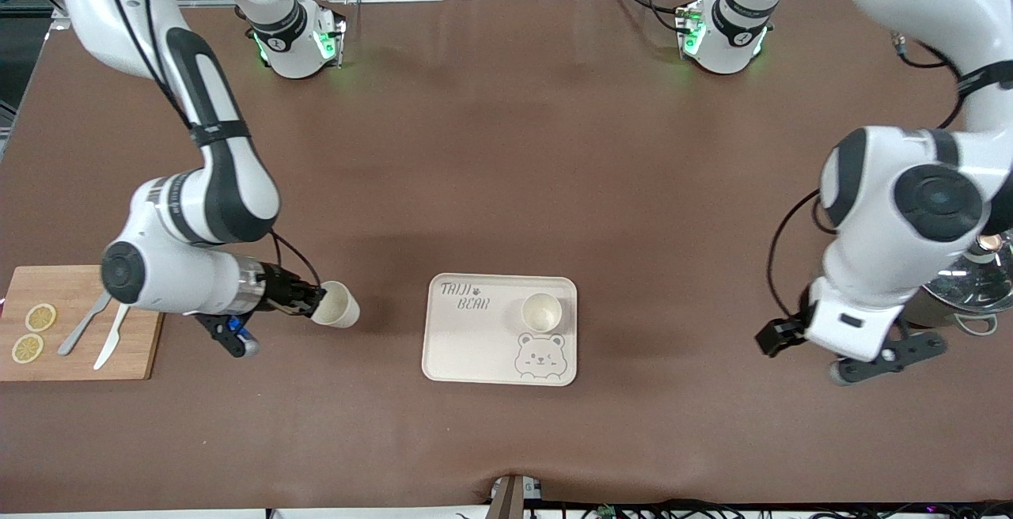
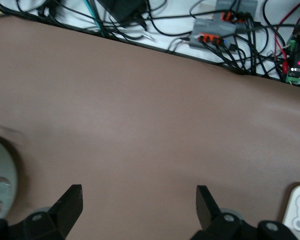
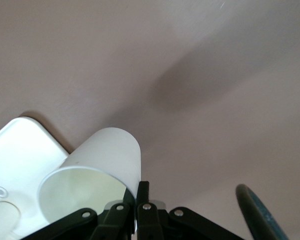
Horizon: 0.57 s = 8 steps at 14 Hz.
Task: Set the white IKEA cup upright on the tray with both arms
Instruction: 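Carry the cup with the right gripper onto the tray while the left gripper retracts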
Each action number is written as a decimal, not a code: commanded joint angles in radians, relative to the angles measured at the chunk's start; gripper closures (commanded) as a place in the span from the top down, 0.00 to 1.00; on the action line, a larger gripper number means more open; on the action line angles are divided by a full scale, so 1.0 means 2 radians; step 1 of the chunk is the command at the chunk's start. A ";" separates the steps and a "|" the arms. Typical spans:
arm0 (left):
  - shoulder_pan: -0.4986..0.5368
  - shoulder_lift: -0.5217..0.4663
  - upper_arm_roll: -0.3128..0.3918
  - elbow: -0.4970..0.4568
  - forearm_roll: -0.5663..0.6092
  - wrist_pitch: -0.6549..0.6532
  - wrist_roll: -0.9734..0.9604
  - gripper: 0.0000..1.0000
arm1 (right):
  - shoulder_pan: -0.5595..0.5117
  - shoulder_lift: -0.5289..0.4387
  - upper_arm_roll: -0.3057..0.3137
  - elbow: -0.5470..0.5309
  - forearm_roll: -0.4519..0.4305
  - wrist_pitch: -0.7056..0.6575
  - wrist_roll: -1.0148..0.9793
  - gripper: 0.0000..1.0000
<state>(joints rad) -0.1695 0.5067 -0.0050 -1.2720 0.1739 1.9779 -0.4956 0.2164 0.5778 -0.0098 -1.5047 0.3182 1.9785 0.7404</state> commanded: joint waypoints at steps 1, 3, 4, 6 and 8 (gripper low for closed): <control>0.021 -0.039 -0.004 -0.017 0.010 -0.029 0.041 1.00 | 0.035 0.019 -0.004 0.016 0.010 0.022 0.066 0.00; 0.040 -0.053 -0.004 -0.017 0.005 -0.048 0.077 1.00 | 0.063 0.029 -0.004 0.016 0.010 0.045 0.110 0.00; 0.052 -0.060 -0.005 -0.017 0.004 -0.065 0.098 1.00 | 0.076 0.033 -0.004 0.016 0.010 0.056 0.131 0.00; 0.065 -0.076 -0.007 -0.017 0.001 -0.088 0.144 1.00 | 0.092 0.043 -0.004 0.016 0.010 0.077 0.162 0.00; 0.069 -0.092 -0.006 -0.017 -0.001 -0.121 0.163 1.00 | 0.107 0.054 -0.004 0.016 0.010 0.098 0.183 0.00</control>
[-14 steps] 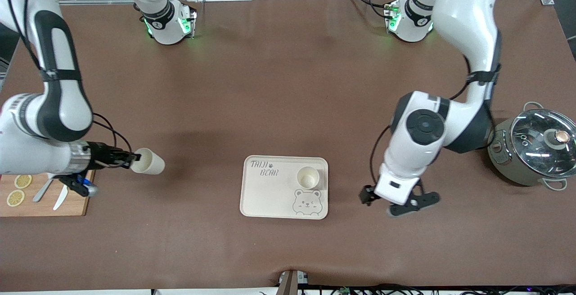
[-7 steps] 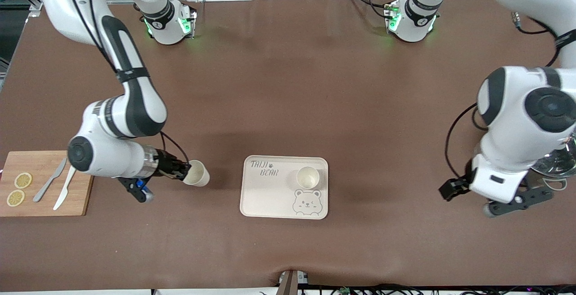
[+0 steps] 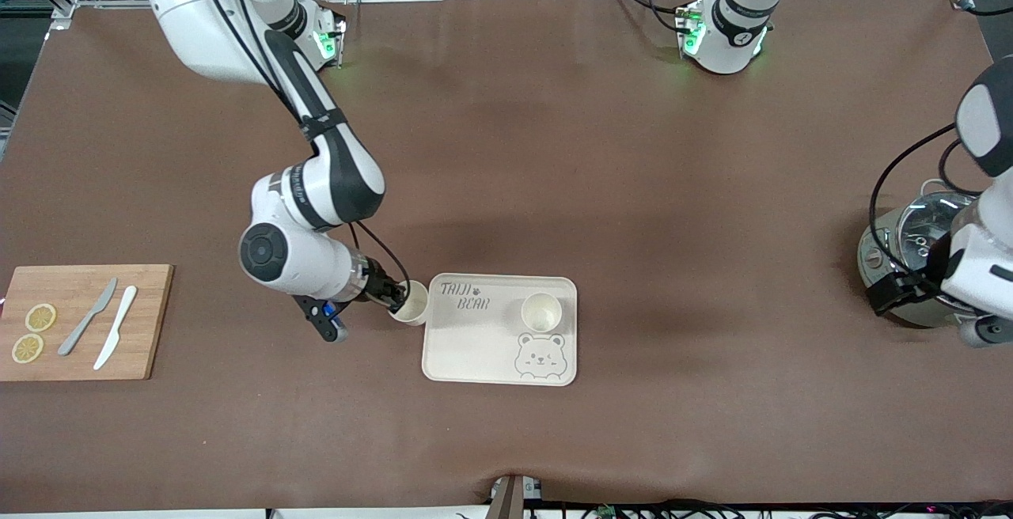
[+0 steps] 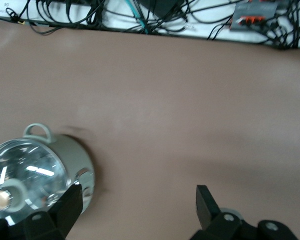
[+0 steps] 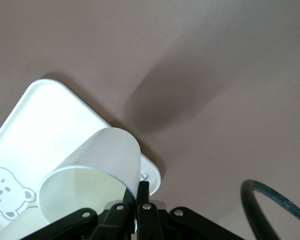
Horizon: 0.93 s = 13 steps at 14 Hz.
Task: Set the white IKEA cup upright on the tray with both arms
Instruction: 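Carry the cup with the right gripper onto the tray while the left gripper retracts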
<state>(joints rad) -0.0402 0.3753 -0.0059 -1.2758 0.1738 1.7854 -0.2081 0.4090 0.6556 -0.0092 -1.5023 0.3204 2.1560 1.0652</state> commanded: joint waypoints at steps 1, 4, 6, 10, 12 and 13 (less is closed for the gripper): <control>0.009 -0.034 -0.005 -0.015 -0.001 -0.035 0.034 1.00 | 0.019 0.020 -0.005 0.015 0.009 0.016 0.026 0.00; 0.023 -0.053 -0.007 -0.020 -0.003 -0.066 0.089 1.00 | 0.036 0.033 -0.005 0.016 0.009 0.044 0.051 0.00; 0.032 -0.078 -0.005 -0.047 -0.032 -0.067 0.116 1.00 | 0.040 0.039 -0.005 0.016 0.009 0.046 0.052 0.00; 0.045 -0.123 -0.007 -0.091 -0.055 -0.083 0.136 1.00 | 0.048 0.046 -0.005 0.016 0.009 0.062 0.059 0.05; 0.042 -0.156 -0.009 -0.127 -0.065 -0.080 0.127 1.00 | 0.048 0.046 -0.005 0.016 0.009 0.063 0.058 0.39; 0.042 -0.172 -0.018 -0.143 -0.065 -0.080 0.124 1.00 | 0.048 0.046 -0.005 0.016 0.008 0.066 0.059 0.99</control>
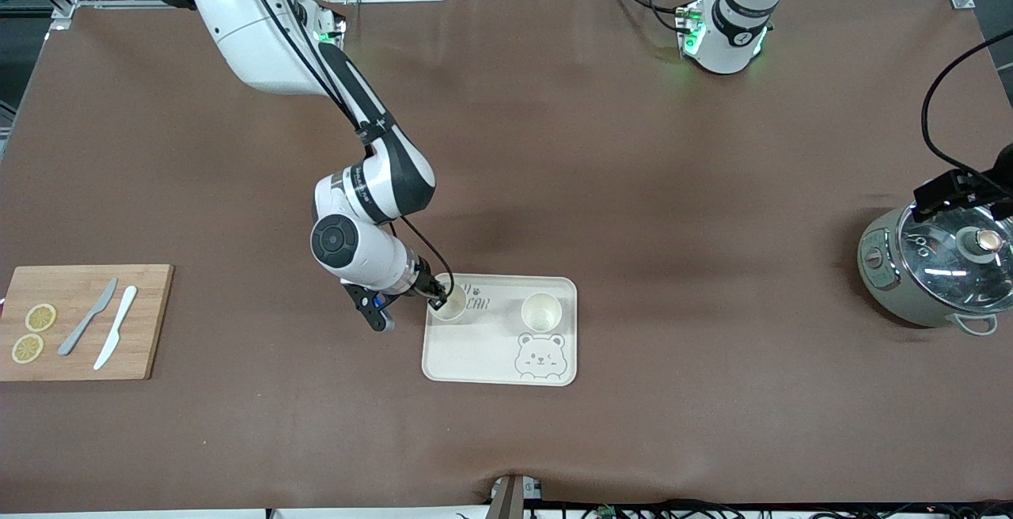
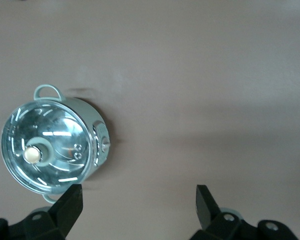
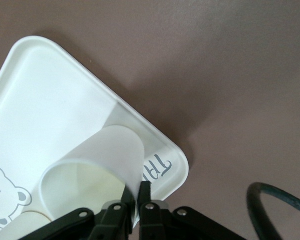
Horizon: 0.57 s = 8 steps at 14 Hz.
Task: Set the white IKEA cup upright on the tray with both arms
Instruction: 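Carry the cup with the right gripper onto the tray while the left gripper retracts, then open the right gripper beside the first cup and pull it back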
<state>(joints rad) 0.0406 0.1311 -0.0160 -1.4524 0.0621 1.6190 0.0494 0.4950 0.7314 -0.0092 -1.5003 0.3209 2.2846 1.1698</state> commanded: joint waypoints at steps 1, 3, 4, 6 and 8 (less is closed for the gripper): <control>0.002 -0.064 -0.023 -0.071 -0.010 0.004 -0.010 1.00 | 0.004 0.011 -0.005 0.015 0.007 0.007 0.006 1.00; 0.002 -0.094 -0.030 -0.103 -0.010 0.004 -0.023 1.00 | 0.000 0.009 -0.005 0.015 0.006 0.008 -0.004 1.00; 0.002 -0.115 -0.038 -0.123 -0.010 0.005 -0.023 1.00 | -0.001 0.005 -0.005 0.015 0.008 0.004 -0.003 1.00; 0.002 -0.131 -0.042 -0.135 -0.010 0.004 -0.023 1.00 | -0.002 0.002 -0.005 0.031 0.007 0.003 -0.003 1.00; 0.003 -0.135 -0.042 -0.131 -0.010 -0.011 -0.023 1.00 | -0.003 0.002 -0.005 0.039 0.008 0.001 -0.002 1.00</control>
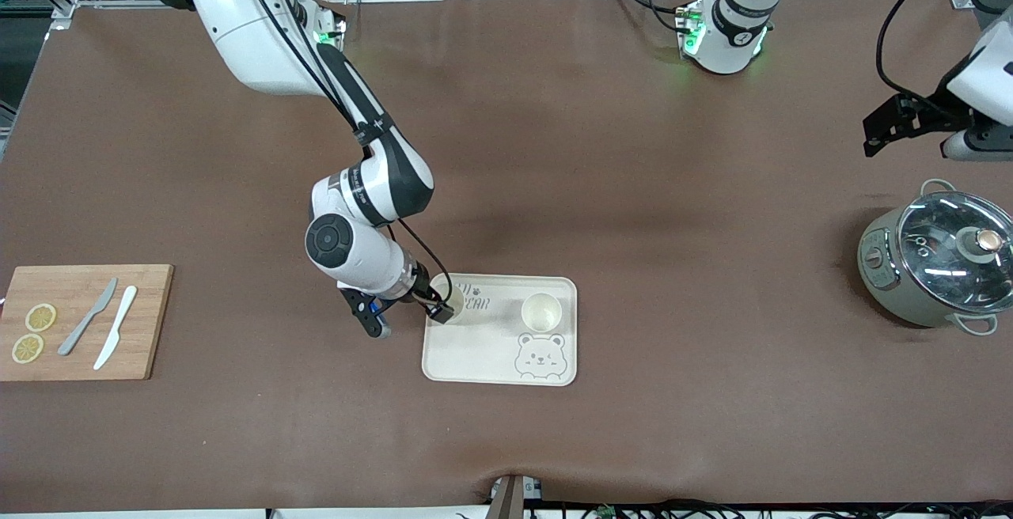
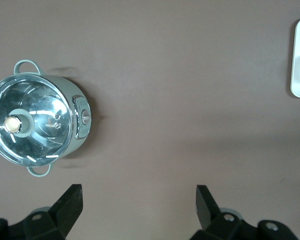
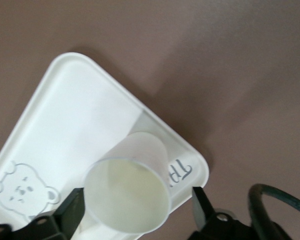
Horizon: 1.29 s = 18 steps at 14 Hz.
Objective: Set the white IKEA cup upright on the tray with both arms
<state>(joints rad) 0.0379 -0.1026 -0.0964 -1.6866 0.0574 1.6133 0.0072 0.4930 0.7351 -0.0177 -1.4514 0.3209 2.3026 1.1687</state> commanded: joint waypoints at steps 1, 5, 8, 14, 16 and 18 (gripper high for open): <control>0.005 -0.019 -0.002 -0.010 -0.007 -0.013 -0.001 1.00 | -0.003 -0.003 0.000 0.015 0.008 -0.015 -0.001 1.00; 0.006 -0.009 0.001 0.029 -0.006 -0.028 0.005 1.00 | -0.029 -0.036 -0.003 0.044 0.007 -0.103 0.001 1.00; 0.006 -0.009 0.001 0.046 -0.006 -0.078 0.008 1.00 | -0.079 -0.074 0.000 0.051 0.005 -0.153 -0.006 1.00; 0.006 -0.012 0.001 0.049 -0.005 -0.090 -0.002 1.00 | -0.170 -0.178 -0.005 0.045 -0.006 -0.319 -0.177 1.00; 0.006 -0.011 0.002 0.049 -0.006 -0.085 -0.002 1.00 | -0.197 -0.203 -0.005 0.044 -0.040 -0.354 -0.225 1.00; 0.006 -0.008 0.002 0.049 -0.007 -0.069 -0.002 1.00 | -0.226 -0.224 -0.004 0.038 -0.071 -0.374 -0.283 1.00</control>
<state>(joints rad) 0.0423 -0.1250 -0.0894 -1.6048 0.0574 1.4605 0.0071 0.0887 0.3413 -0.0457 -1.3317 0.2257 1.5714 0.6978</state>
